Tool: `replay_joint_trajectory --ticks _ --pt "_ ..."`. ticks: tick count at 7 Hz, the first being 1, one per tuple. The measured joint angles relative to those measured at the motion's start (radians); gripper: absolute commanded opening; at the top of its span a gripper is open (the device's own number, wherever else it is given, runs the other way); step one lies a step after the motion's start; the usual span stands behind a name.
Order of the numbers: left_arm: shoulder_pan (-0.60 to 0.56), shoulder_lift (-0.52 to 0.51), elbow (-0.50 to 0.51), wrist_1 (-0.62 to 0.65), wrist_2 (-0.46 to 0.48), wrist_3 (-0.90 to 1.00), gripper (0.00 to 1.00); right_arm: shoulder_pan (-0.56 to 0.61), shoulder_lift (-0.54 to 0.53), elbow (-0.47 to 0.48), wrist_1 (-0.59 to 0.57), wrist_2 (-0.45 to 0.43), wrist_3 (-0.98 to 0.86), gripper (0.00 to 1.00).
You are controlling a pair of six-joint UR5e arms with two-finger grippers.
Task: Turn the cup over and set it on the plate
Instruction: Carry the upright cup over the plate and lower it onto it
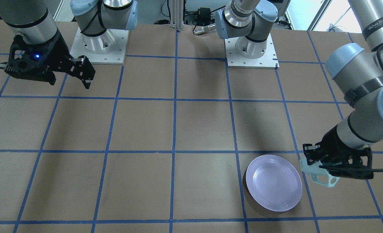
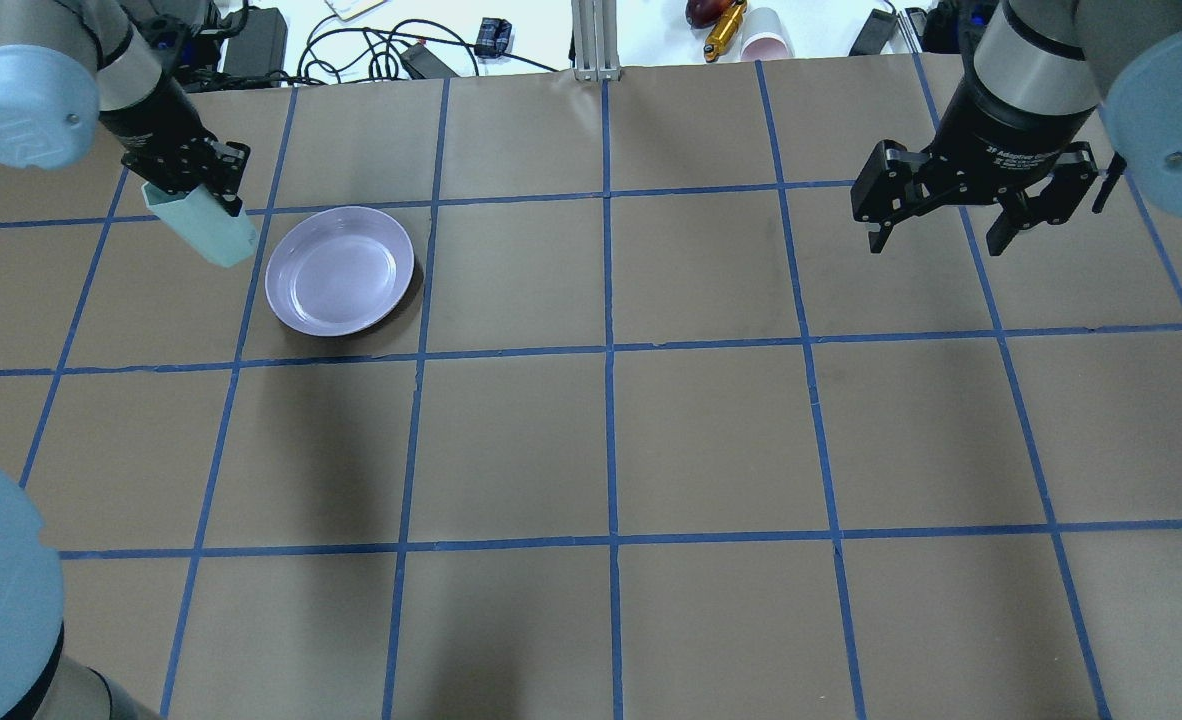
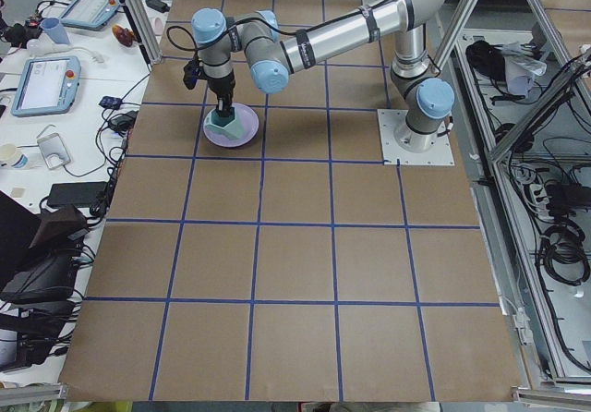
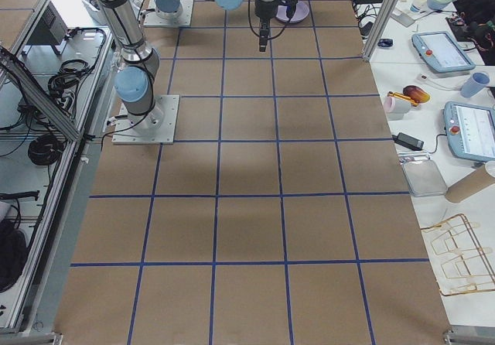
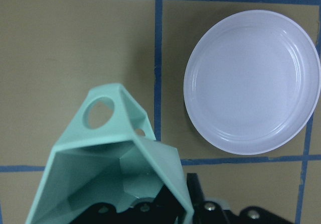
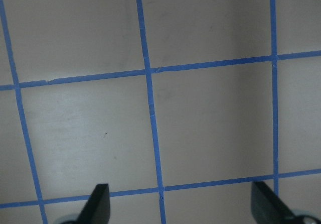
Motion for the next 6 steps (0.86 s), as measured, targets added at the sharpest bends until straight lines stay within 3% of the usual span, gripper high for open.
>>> replay_joint_trajectory --ticks 4,6 --pt "-0.079 -0.035 -0.12 0.235 0.012 -0.022 0.0 0.0 0.0 0.001 0.0 -0.001 0.0 1.0" --pt "-0.091 -0.052 -0.145 0.289 0.011 -0.026 0.0 0.0 0.0 0.001 0.0 -0.002 0.0 1.0"
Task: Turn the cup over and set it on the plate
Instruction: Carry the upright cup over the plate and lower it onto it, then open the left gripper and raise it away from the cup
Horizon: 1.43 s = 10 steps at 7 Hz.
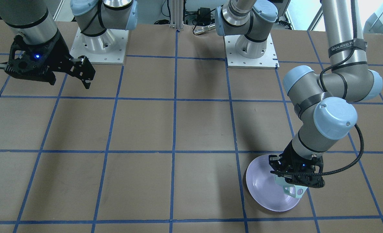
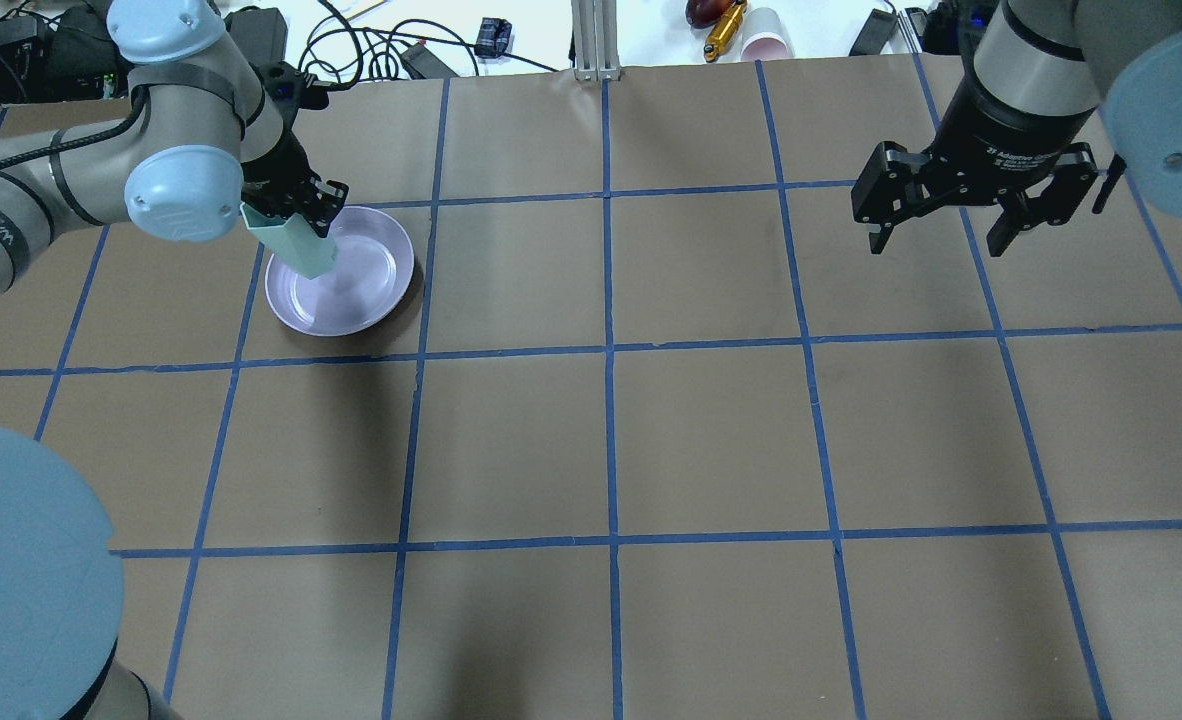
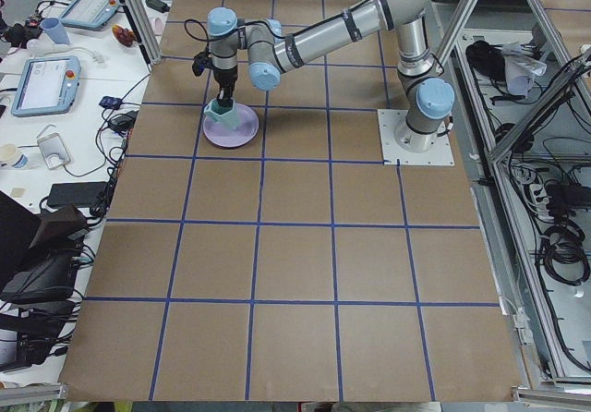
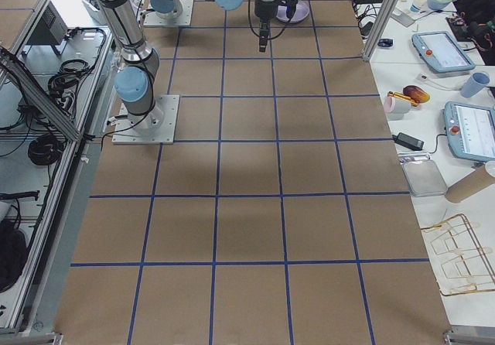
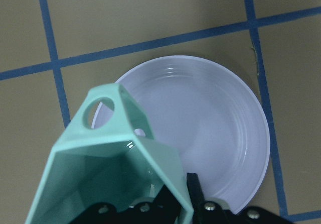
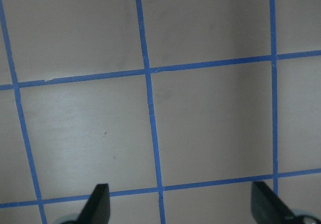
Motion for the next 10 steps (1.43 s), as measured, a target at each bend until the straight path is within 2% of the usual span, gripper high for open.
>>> replay_joint_trajectory --ticks 2,4,8,10 --pt "-0.011 -0.02 -0.006 0.017 -0.001 -0.003 0.0 0.0 0.0 0.0 0.0 0.0 0.0 1.0" --pt "-0.018 -0.03 -0.009 0.019 -0.002 -0.003 0.99 0.0 0.0 0.0 0.0 0.0 0.0 1.0" --pt "-0.02 -0.001 0.0 -0.003 0.0 -0.02 1.0 0.0 0.0 0.0 0.0 0.0 0.0 1.0" --pt "-0.023 0.069 0.032 -0.125 0.008 -0.025 1.0 0.0 0.0 0.0 0.0 0.001 0.0 1.0"
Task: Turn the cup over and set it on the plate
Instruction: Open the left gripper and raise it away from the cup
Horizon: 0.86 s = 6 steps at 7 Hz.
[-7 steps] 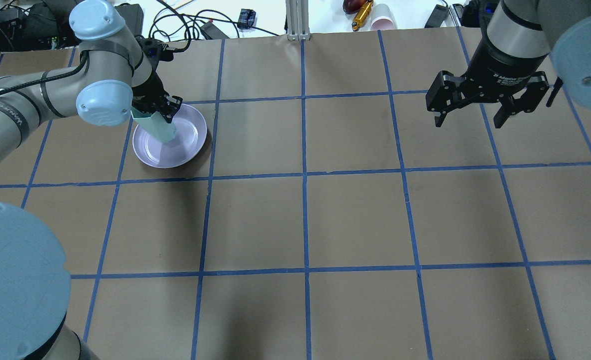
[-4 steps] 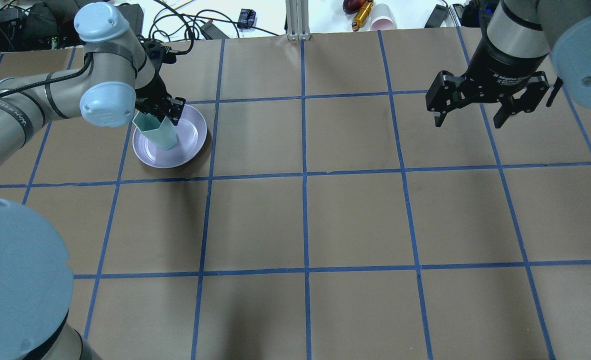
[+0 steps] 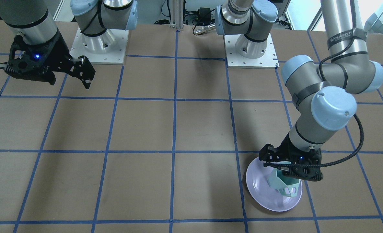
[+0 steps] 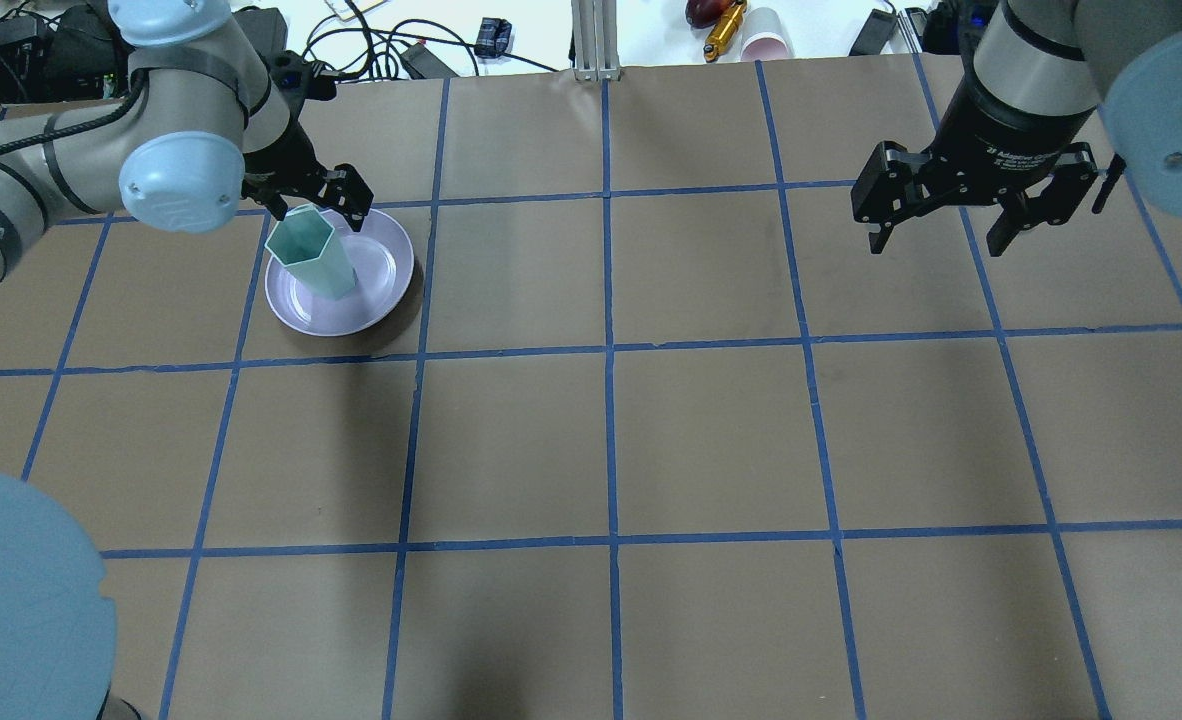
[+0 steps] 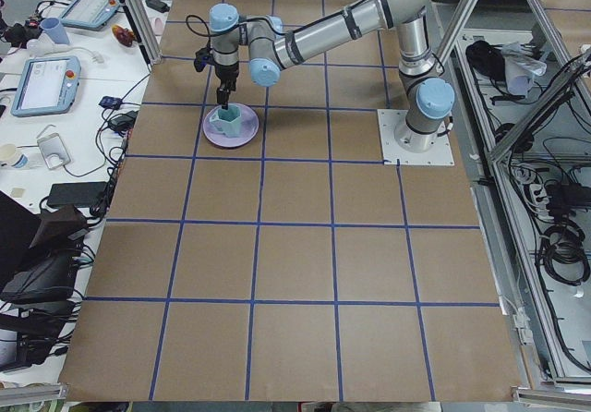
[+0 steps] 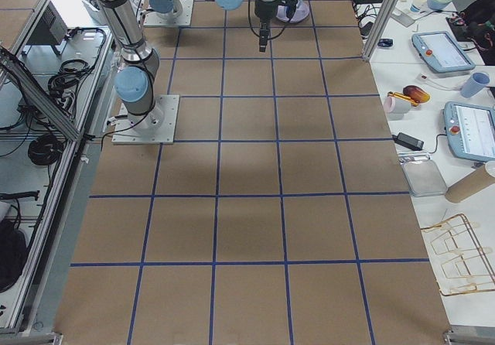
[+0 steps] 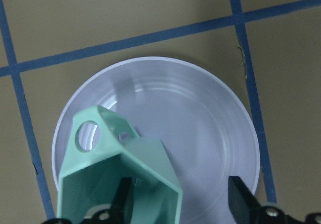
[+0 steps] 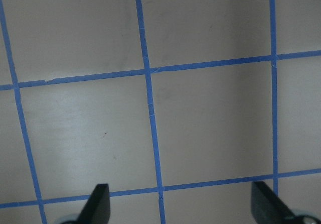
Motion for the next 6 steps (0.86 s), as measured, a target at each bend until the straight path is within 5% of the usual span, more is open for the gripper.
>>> replay_joint_trajectory --ticks 3,6 --pt "0.003 0.116 0.102 -0.269 0.019 -0.04 1.0 0.0 0.0 -0.001 0.0 0.0 0.0 1.0" --pt "-0.013 0.192 0.105 -0.363 0.016 -0.113 1.0 0.0 -0.001 0.0 0.0 -0.001 0.0 1.0"
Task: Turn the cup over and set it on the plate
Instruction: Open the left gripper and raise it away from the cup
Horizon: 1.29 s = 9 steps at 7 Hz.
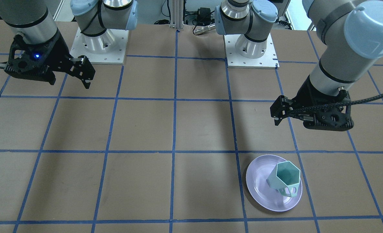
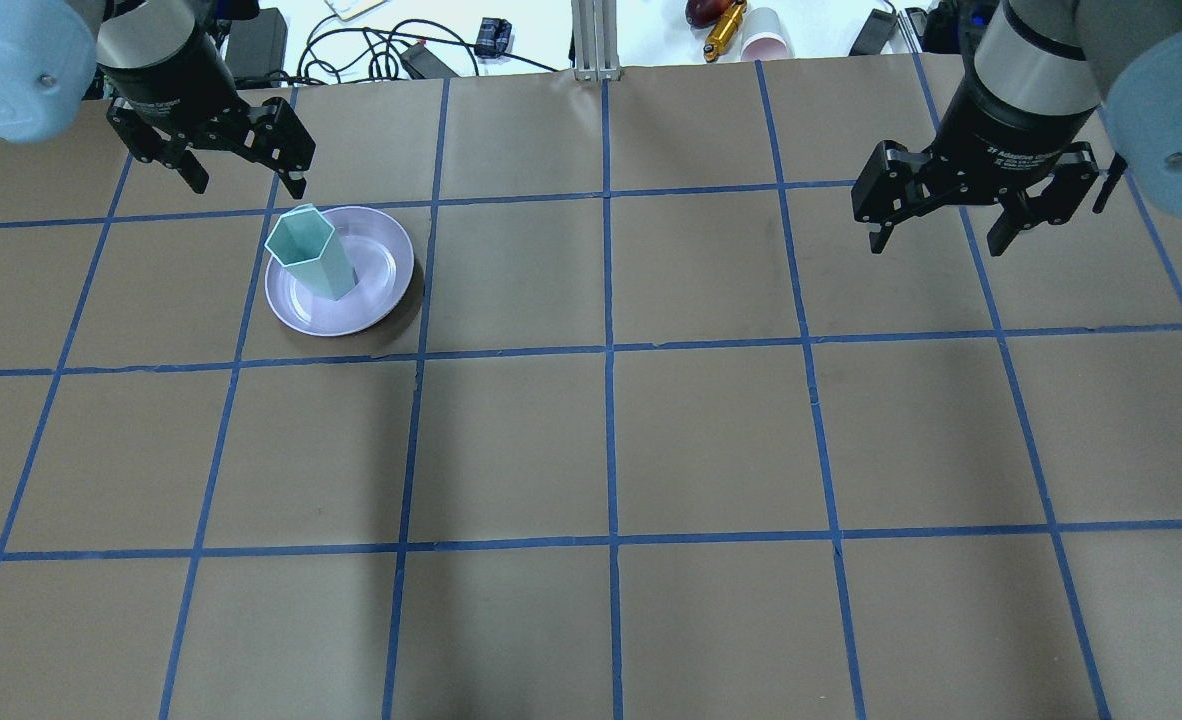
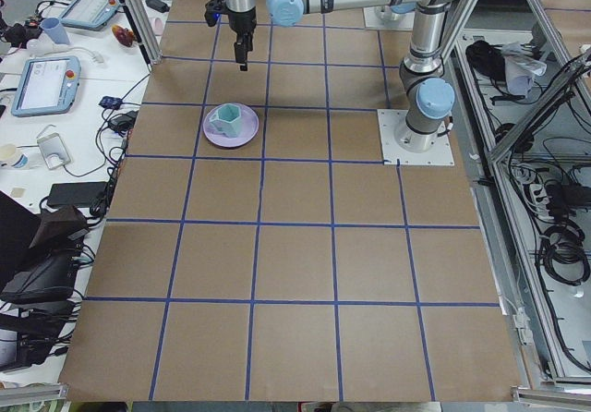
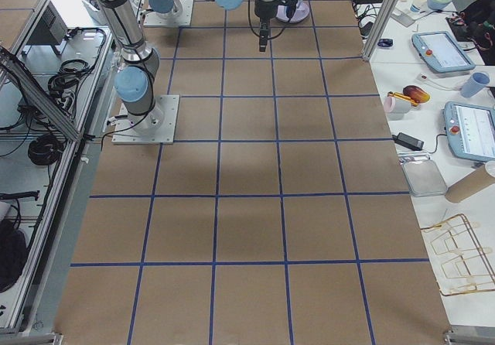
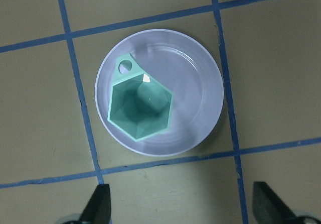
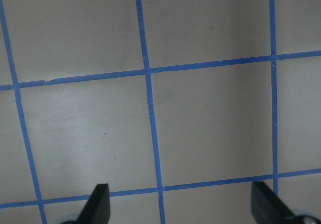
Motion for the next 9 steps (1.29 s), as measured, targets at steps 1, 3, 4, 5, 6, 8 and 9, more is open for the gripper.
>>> replay_joint_trajectory --ticks 1,3,4,5,6,8,9 --pt "-0.009 0.018 -0.019 -0.003 -0.004 -0.006 1.0 0.0 0.0 0.0 0.0 0.0 0.0 1.0" --pt "-0.033 0.052 -0.052 -0.009 -0.005 -0.009 1.0 0.0 0.0 0.0 0.0 0.0 0.0 1.0" --pt "-0.042 0.07 -0.058 -0.025 -0.003 -0.009 1.0 0.0 0.001 0.0 0.0 0.001 0.0 1.0" --pt "-0.043 0.086 -0.056 -0.049 -0.002 -0.007 1.0 0.0 0.0 0.0 0.0 0.001 0.0 1.0" --pt "-0.037 0.098 -0.057 -0.069 -0.005 -0.005 1.0 0.0 0.0 -0.001 0.0 0.001 0.0 1.0" --pt "-0.03 0.105 -0.062 -0.08 -0.019 -0.01 1.0 0.0 0.0 -0.001 0.0 0.001 0.0 1.0" --pt "-0.03 0.106 -0.062 -0.08 -0.03 -0.024 1.0 0.0 0.0 -0.001 0.0 0.0 0.0 1.0"
